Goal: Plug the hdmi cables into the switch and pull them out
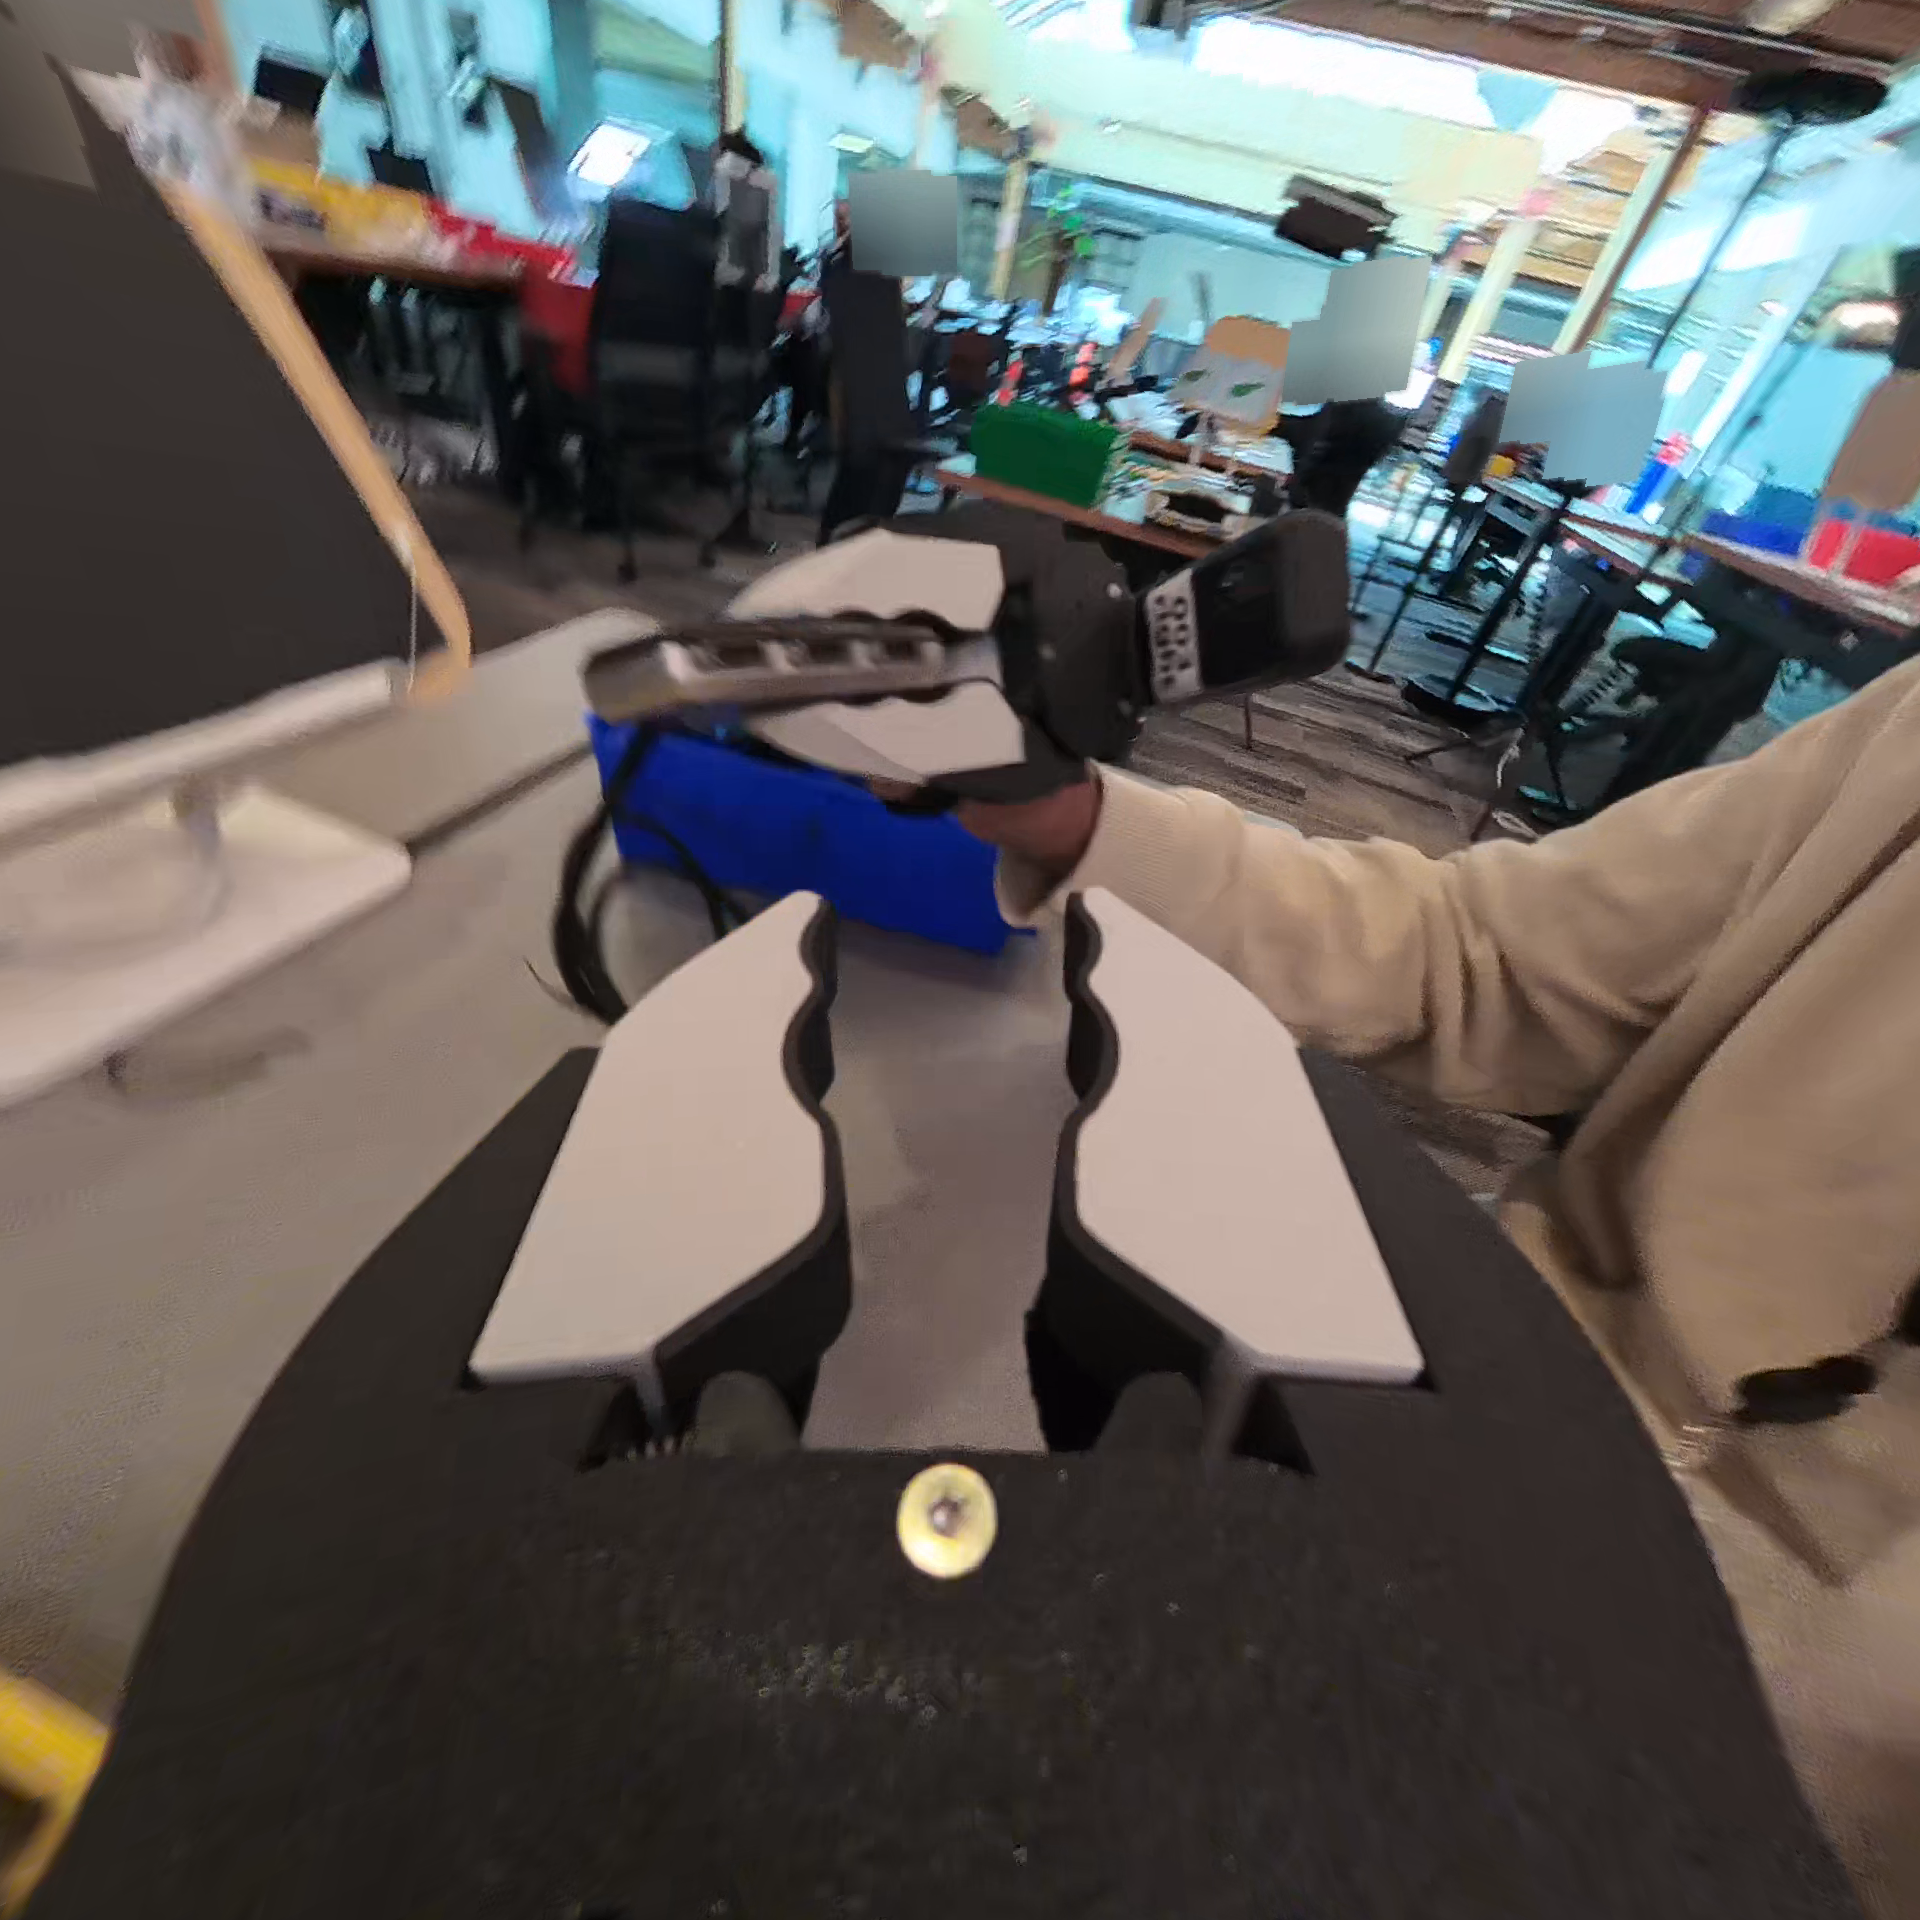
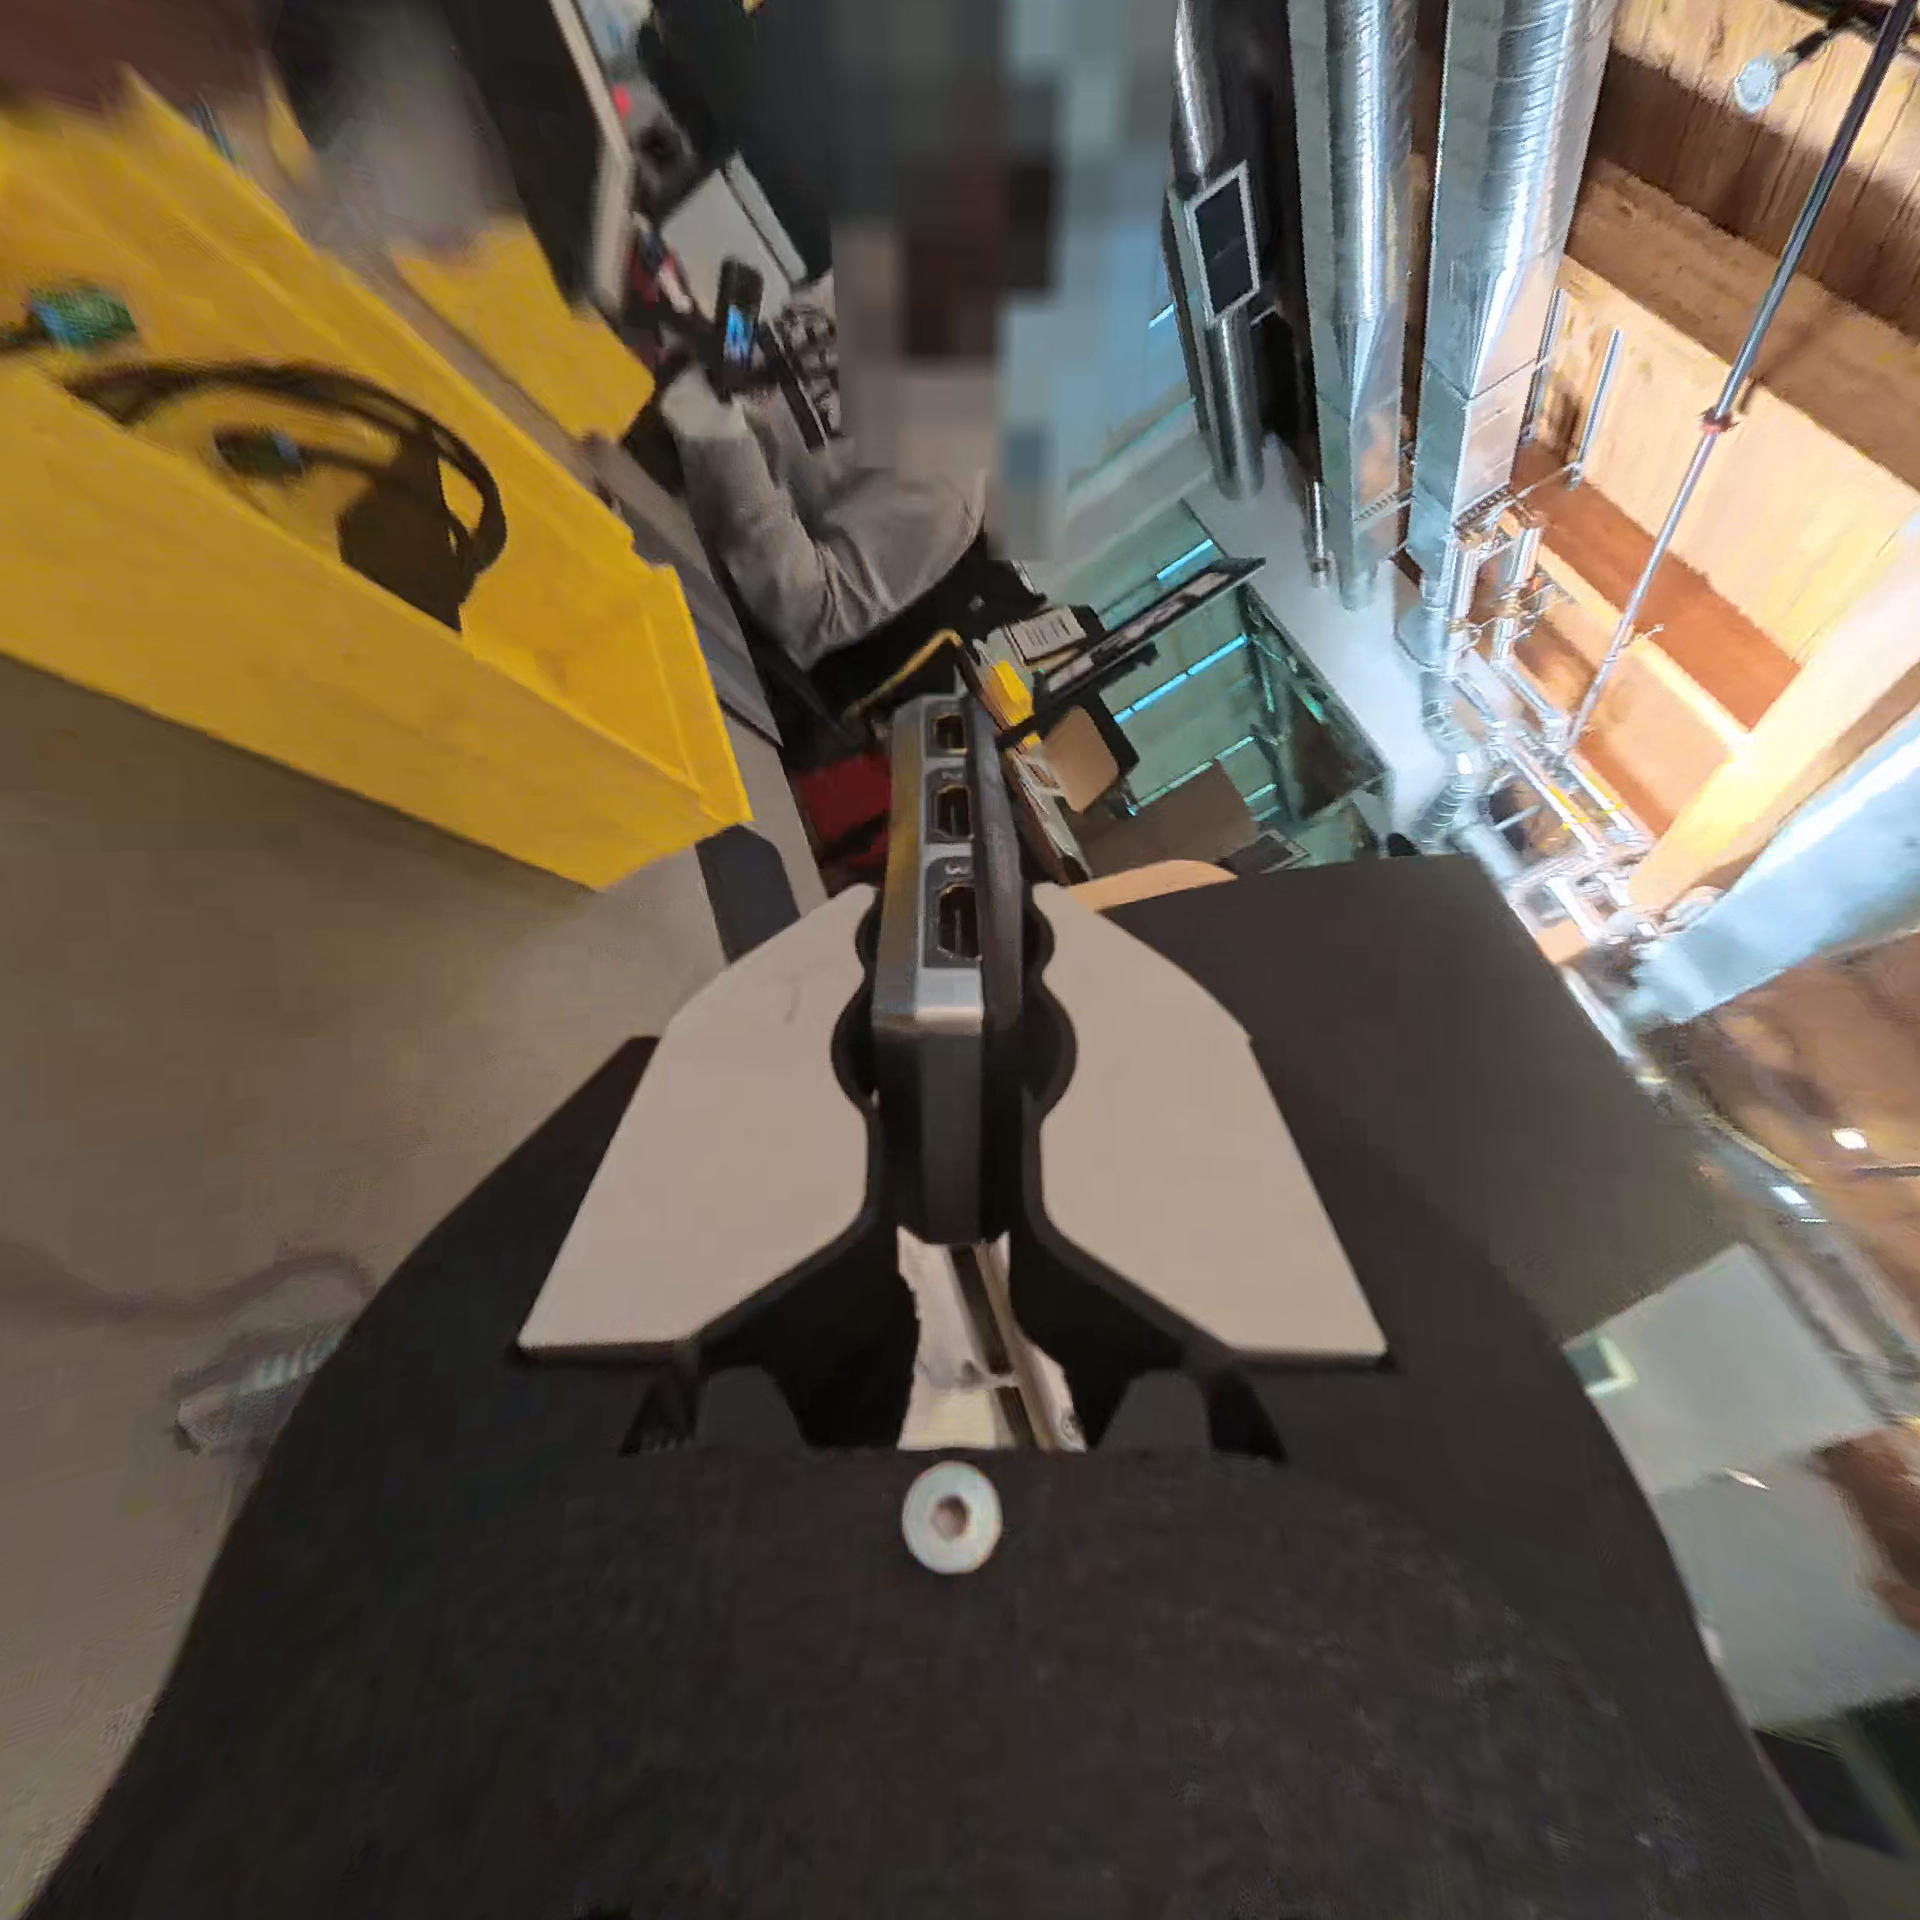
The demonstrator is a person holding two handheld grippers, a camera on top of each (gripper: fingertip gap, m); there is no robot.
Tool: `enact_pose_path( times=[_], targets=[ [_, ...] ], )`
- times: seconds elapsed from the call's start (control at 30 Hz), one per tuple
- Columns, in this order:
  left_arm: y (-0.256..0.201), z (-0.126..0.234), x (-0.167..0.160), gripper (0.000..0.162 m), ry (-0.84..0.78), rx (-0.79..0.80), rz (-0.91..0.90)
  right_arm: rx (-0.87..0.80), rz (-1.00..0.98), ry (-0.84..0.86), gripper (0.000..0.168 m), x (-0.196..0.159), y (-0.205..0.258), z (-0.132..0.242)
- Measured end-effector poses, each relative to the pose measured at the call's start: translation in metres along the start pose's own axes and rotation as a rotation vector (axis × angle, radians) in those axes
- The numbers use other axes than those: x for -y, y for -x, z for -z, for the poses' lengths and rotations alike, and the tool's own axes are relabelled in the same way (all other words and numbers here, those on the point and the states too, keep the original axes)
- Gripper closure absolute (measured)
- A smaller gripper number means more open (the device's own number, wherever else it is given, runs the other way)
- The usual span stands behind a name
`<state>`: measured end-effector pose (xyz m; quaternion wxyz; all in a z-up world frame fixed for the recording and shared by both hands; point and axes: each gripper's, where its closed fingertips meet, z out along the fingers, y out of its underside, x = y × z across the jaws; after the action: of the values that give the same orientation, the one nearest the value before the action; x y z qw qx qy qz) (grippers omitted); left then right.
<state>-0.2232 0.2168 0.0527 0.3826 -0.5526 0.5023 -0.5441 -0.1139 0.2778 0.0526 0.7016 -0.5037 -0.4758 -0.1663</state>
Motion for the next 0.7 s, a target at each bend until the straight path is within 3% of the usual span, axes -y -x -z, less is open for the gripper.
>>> enact_pose_path(
  times=[0.1,0.17,0.3,0.4,0.5,0.7],
  targets=[
    [-0.030,0.034,-0.030,0.136,-0.116,0.114,0.110,0.020,0.087,0.043,0.147,-0.017,0.039,-0.022],
    [-0.050,0.053,-0.058,0.136,-0.192,0.184,0.174,0.050,0.109,0.054,0.146,-0.030,0.072,-0.032],
    [-0.081,0.077,-0.150,0.130,-0.047,0.326,0.316,0.083,0.191,0.079,0.147,-0.053,0.126,-0.032],
    [-0.080,0.081,-0.198,0.126,0.043,0.415,0.319,0.121,0.228,0.085,0.147,-0.059,0.151,-0.028],
    [-0.072,0.077,-0.209,0.119,0.128,0.407,0.380,0.155,0.255,0.063,0.146,-0.058,0.165,-0.023],
    [-0.051,0.094,-0.206,0.120,0.061,0.496,0.383,0.145,0.157,0.042,0.147,-0.054,0.157,-0.024]
  ],
)
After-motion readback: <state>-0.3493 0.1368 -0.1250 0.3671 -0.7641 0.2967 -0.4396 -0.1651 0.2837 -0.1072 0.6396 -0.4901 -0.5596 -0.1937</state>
